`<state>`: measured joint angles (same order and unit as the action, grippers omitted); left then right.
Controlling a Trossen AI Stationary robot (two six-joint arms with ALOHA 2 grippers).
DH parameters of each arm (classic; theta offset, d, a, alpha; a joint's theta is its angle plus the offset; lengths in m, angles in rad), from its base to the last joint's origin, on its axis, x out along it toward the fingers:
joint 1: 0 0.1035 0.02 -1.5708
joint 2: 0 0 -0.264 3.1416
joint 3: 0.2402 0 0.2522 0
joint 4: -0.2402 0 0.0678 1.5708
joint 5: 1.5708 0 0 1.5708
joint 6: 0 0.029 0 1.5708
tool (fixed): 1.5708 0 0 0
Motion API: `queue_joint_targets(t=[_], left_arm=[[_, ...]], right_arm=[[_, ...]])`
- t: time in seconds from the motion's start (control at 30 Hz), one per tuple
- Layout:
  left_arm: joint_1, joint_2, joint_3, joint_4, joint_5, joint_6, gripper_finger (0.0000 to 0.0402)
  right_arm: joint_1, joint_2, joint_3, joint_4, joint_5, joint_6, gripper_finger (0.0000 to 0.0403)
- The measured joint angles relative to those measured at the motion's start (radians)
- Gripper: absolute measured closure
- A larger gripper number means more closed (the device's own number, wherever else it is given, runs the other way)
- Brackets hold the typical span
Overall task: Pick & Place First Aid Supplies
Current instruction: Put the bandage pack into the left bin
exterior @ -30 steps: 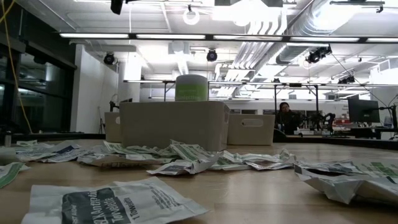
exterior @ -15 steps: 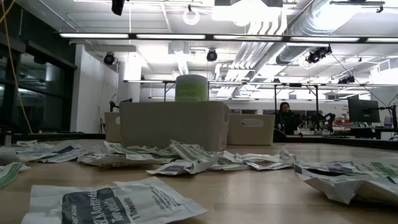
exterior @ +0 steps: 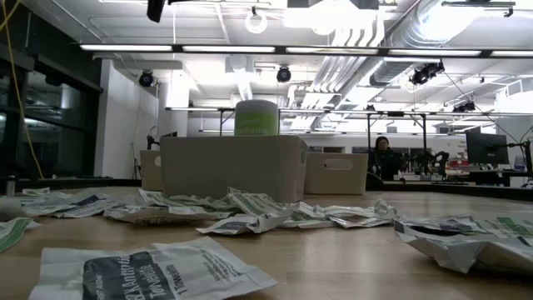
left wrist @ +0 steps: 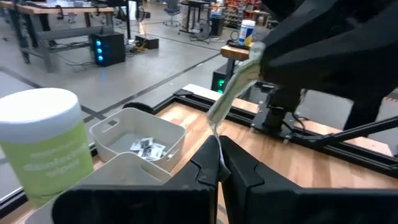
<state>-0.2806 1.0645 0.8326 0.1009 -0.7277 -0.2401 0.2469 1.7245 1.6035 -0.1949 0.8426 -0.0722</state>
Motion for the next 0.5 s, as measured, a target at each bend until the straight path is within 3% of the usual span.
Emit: queue_joint_targets(t=[0.23, 0.5], left_arm=[[0.023, 0.0, 0.0, -0.024, -0.075, -0.028, 0.0401], [0.222, -0.002, 0.0, -0.283, -0.026, -0.322, 0.0401]], right_arm=[[-0.061, -0.087, 0.001, -0.085, -0.085, 0.159, 0.0242], [-0.136, -0.21, 0.001, -0.286, -0.053, 0.204, 0.0177]])
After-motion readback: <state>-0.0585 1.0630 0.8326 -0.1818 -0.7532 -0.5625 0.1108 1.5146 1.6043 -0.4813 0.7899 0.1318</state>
